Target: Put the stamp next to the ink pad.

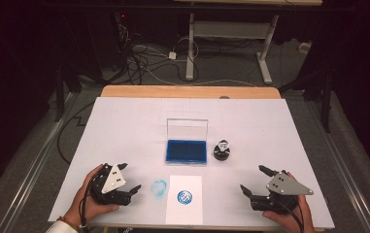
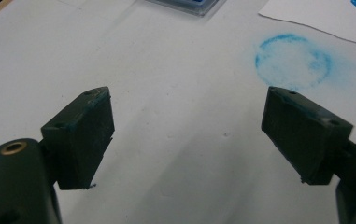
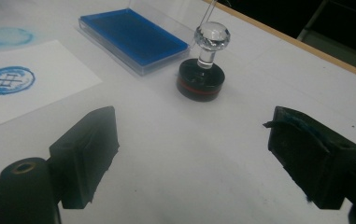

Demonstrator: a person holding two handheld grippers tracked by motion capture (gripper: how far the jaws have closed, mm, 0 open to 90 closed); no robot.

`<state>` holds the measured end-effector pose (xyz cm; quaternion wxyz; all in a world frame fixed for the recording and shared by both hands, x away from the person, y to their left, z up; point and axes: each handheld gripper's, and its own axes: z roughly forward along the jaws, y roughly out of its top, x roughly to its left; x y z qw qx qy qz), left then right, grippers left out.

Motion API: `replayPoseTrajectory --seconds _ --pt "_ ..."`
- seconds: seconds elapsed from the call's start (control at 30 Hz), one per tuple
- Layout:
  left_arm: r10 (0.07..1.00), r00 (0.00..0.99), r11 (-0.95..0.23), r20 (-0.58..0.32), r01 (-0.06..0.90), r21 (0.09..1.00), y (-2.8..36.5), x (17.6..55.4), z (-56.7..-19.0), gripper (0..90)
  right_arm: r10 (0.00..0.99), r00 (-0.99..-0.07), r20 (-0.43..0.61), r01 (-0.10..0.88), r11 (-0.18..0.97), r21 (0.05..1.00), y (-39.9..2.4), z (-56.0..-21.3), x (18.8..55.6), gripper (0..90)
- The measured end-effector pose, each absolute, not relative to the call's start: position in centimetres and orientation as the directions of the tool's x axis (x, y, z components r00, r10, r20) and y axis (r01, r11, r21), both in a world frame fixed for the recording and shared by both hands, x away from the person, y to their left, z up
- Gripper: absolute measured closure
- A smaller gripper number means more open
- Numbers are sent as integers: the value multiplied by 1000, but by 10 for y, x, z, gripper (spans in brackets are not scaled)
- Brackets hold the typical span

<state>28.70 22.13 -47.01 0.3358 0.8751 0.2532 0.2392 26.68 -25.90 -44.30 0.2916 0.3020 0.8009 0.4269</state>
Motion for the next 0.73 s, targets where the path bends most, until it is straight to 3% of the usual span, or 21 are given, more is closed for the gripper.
replayPoseTrajectory --seconds 0.73 --pt "624 746 -640 233 317 700 220 295 -473 162 737 -640 -217 240 460 855 -263 -444 270 169"
